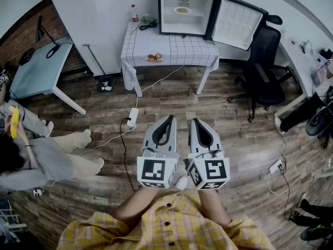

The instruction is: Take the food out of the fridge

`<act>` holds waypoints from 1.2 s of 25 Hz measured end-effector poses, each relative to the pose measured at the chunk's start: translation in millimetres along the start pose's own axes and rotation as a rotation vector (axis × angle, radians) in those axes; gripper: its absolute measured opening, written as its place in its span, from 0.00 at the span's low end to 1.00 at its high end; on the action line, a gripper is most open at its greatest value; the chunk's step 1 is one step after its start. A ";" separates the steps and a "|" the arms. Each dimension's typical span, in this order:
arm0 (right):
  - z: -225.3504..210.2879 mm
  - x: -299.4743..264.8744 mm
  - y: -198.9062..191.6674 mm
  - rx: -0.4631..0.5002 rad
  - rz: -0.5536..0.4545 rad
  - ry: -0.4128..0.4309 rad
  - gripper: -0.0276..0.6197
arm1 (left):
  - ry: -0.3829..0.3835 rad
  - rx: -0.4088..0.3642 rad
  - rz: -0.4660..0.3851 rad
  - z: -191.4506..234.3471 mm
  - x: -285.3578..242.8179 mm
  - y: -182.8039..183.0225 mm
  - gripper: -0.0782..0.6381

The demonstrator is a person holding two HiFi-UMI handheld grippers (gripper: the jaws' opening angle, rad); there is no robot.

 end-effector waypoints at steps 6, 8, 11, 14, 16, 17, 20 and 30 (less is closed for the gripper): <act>-21.2 3.1 6.1 -0.012 -0.022 -0.006 0.05 | 0.015 0.002 0.010 -11.7 -11.2 -1.6 0.12; -30.3 5.4 6.1 -0.021 -0.021 -0.002 0.05 | 0.011 0.000 0.006 -20.9 -16.1 -1.6 0.12; -43.8 8.5 3.2 -0.031 -0.014 0.008 0.05 | 0.019 -0.004 0.003 -33.6 -23.9 -4.4 0.12; -58.8 13.9 3.5 -0.009 -0.013 -0.001 0.05 | 0.041 -0.001 0.007 -43.9 -31.4 -7.7 0.12; -68.0 15.0 5.1 -0.003 -0.019 0.002 0.05 | 0.056 0.005 0.007 -49.9 -36.1 -9.8 0.12; -72.2 15.5 4.4 -0.010 -0.017 0.007 0.05 | 0.062 0.007 0.007 -52.8 -37.1 -11.1 0.12; -85.0 16.2 1.8 0.000 -0.008 -0.005 0.05 | 0.065 0.004 0.012 -60.5 -42.8 -15.0 0.12; -112.5 -26.7 -0.6 -0.020 0.002 0.000 0.05 | 0.072 0.002 0.010 -47.0 -92.0 -23.0 0.12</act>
Point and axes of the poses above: the fingertips, and each gripper's own axes: x backward along the fingers, z to its left, y out of its top, the point moved 2 cm from there along x, backward along the fingers, and after that the axes turned 3 degrees about -y, right-handed, at the moved point
